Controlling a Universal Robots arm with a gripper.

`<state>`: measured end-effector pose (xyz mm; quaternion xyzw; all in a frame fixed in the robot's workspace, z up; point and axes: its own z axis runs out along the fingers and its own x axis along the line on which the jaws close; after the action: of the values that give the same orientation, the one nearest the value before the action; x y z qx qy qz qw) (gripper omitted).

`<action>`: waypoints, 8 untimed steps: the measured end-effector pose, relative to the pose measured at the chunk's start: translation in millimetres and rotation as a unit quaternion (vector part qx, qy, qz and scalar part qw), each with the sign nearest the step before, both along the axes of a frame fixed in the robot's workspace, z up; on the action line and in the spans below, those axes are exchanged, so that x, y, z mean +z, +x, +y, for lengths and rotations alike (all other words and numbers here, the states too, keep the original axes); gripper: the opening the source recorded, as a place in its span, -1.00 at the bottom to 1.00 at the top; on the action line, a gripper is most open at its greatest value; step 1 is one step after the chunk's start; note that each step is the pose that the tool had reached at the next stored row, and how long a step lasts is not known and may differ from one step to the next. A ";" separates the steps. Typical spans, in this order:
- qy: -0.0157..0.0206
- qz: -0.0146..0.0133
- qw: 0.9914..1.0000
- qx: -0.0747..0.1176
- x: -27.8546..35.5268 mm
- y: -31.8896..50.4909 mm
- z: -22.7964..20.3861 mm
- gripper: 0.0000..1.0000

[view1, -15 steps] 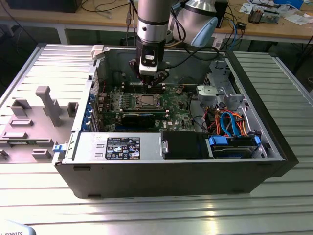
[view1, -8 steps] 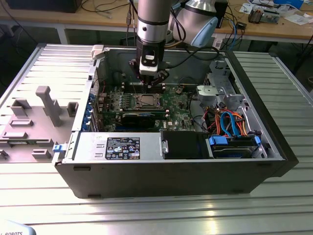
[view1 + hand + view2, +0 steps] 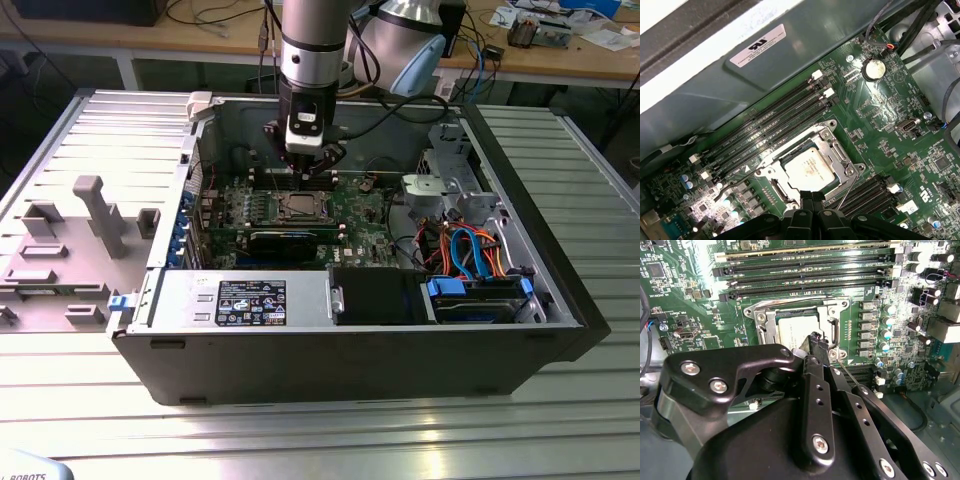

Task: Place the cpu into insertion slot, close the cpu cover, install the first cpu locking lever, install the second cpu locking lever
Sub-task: 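Install the first cpu locking lever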

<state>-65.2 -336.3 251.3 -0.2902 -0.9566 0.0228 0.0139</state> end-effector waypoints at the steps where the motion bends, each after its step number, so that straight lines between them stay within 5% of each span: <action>1: 0.000 0.000 1.000 0.000 0.0 0.0 0.0 -0.79; 8: 0.000 0.000 1.000 0.003 0.0 0.0 0.0 -0.79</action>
<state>-65.2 -336.3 251.3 -0.2877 -0.9574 0.0228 0.0138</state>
